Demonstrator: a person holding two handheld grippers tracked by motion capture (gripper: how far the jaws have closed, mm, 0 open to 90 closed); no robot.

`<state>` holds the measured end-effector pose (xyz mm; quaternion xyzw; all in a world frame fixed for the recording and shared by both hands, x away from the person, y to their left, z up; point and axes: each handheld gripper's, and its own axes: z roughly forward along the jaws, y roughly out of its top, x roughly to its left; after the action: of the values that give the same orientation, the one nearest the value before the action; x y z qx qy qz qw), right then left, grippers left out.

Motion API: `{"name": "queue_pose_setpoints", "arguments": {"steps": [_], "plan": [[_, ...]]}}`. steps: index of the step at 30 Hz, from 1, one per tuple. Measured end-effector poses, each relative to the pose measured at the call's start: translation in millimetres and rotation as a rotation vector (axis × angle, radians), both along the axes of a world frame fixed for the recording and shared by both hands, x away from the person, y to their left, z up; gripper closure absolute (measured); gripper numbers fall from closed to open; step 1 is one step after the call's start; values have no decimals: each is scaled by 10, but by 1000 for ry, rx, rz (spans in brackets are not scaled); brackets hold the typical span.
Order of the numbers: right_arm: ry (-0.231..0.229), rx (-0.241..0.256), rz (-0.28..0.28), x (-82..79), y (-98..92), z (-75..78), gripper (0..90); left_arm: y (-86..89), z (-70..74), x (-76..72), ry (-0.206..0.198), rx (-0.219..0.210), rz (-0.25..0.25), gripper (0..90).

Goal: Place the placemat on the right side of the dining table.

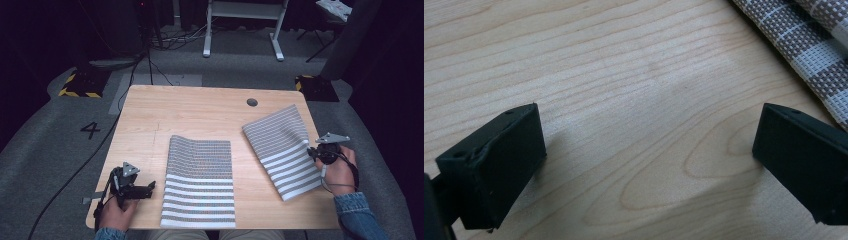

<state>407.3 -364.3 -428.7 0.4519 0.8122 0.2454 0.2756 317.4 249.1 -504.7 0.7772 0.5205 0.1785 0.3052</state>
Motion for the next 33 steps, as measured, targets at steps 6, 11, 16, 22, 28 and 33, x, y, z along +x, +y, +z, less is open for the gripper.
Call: {"name": "queue_pose_setpoints", "arguments": {"steps": [6,11,16,22,28,33], "plan": [[-50,-18,41,-124,147,293,855,-5,1,24,1,0,-1,4],[-63,44,73,-224,236,549,856,-10,3,32,2,7,3,4],[-45,121,110,-292,300,782,858,-11,2,32,2,6,3,4],[-33,142,155,-340,414,901,859,-9,3,27,4,6,1,5],[-11,170,241,-410,662,994,859,-10,1,15,-2,3,1,7],[-1,208,300,-459,847,993,859,-11,4,6,2,4,2,7]]}}
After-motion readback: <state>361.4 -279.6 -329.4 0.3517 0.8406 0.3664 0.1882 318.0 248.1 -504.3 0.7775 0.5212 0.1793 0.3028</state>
